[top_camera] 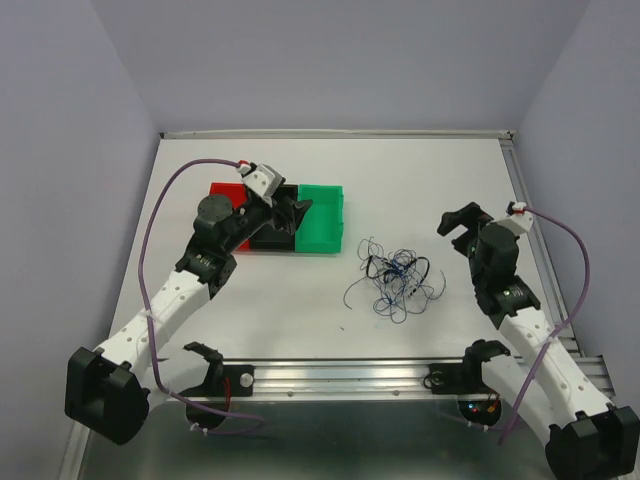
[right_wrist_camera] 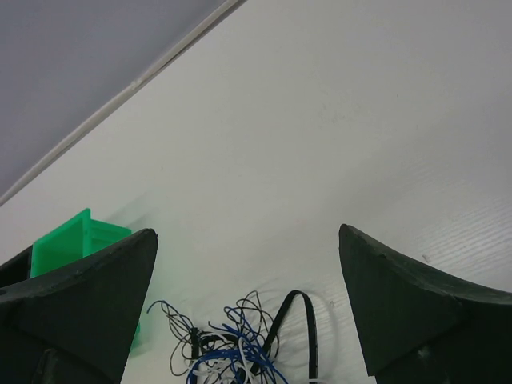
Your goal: Untangle the cables
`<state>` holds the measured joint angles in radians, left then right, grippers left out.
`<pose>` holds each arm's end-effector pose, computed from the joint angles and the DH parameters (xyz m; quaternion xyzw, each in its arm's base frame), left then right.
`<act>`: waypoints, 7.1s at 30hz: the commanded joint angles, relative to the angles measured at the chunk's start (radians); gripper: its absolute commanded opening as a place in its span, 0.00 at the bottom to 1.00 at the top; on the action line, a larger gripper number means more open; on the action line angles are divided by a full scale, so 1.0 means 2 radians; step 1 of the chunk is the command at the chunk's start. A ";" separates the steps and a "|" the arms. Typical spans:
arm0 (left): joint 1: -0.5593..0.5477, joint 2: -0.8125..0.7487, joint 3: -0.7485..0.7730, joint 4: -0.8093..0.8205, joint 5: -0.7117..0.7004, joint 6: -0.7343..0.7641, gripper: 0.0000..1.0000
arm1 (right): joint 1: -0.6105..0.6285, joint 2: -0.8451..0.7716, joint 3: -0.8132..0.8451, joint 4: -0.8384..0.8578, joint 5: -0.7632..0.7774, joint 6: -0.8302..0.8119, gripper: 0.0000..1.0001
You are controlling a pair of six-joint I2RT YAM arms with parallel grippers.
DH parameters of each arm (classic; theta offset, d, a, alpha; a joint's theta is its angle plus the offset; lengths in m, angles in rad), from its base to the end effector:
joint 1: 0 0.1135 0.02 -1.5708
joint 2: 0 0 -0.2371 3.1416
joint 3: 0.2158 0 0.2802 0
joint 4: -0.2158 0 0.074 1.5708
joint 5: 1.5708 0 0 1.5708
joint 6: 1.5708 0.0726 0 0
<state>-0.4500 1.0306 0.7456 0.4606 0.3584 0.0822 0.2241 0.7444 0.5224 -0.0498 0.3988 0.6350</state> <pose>0.2747 -0.1610 0.3223 0.2980 0.5739 -0.2505 0.7205 0.2613 0.0306 0.2346 0.2765 0.7397 0.1035 0.6046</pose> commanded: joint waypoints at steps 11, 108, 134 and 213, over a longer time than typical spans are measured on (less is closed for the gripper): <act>0.000 0.007 0.000 0.029 0.012 0.010 0.89 | 0.004 0.108 0.039 0.020 -0.196 -0.095 0.84; -0.183 0.196 0.059 0.247 0.172 -0.091 0.86 | 0.133 0.160 0.475 0.021 -0.202 -0.066 0.01; -0.180 0.199 0.020 0.291 -0.057 -0.089 0.91 | 0.133 0.139 0.329 0.123 -0.229 -0.041 0.01; 0.108 -0.005 -0.035 0.040 -0.006 -0.072 0.81 | 0.286 0.514 0.270 0.286 0.017 -0.098 0.01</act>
<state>-0.2382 1.0306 0.6670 0.4889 0.3317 -0.0788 0.7635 1.7535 1.0313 0.5449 0.3016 0.4744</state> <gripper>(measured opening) 0.810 0.021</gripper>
